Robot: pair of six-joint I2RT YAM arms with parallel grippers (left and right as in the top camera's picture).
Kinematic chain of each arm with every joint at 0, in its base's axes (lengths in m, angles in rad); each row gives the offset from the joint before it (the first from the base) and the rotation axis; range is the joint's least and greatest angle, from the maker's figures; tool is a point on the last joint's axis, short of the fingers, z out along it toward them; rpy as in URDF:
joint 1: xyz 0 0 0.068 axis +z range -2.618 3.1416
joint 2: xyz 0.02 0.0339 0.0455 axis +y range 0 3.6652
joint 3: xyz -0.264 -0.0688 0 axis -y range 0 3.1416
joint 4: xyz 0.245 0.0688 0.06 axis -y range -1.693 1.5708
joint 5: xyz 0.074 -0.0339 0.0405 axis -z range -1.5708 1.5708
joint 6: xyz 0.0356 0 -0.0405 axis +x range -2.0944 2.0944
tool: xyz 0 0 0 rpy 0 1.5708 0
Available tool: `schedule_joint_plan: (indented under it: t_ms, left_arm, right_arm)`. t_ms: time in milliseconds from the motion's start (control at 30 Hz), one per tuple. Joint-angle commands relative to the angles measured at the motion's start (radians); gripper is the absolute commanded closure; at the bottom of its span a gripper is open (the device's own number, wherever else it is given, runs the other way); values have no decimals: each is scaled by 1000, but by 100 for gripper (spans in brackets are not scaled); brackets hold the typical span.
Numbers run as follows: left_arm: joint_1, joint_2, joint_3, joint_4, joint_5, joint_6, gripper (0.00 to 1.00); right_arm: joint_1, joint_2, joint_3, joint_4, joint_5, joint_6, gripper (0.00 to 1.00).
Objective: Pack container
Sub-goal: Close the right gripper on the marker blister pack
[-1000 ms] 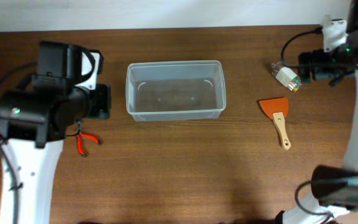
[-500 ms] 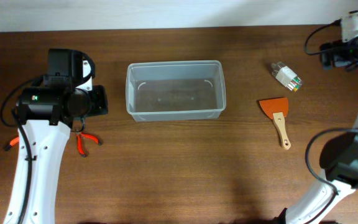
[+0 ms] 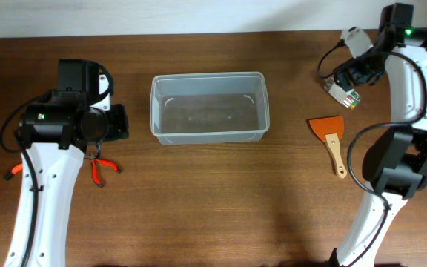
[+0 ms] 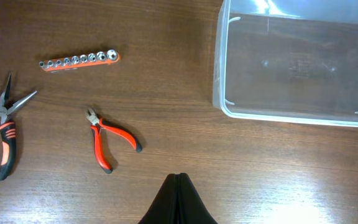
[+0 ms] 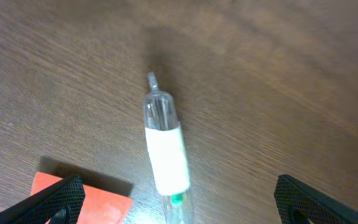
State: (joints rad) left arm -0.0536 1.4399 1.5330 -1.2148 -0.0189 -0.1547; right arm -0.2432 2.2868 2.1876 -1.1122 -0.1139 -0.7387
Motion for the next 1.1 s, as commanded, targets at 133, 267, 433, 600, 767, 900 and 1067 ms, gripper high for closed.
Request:
schedule_joint_plan:
  t_ms: [133, 267, 433, 600, 767, 900, 1067]
  left_arm:
    - [4, -16, 2, -5, -7, -10, 97]
    - [4, -16, 2, -5, -7, -10, 97]
    - [4, -16, 2, -5, -6, -14, 97]
    - [4, -16, 2, -5, -6, -14, 97]
    - [4, -16, 2, -5, -4, -14, 97]
    - [4, -16, 2, -5, -4, -14, 97]
    - [4, -16, 2, -5, -4, -16, 97]
  right_arm:
    - [-24, 52, 6, 10, -6, -18, 1]
    - [-27, 85, 5, 2, -10, -17, 2]
    - [-26, 126, 4, 2, -14, -17, 1]
    - [-26, 158, 3, 8, -20, -17, 1]
    - [-27, 201, -5, 18, -37, -16, 1]
    - [-27, 223, -5, 22, -64, -16, 1]
    - [-27, 228, -5, 36, -63, -16, 1]
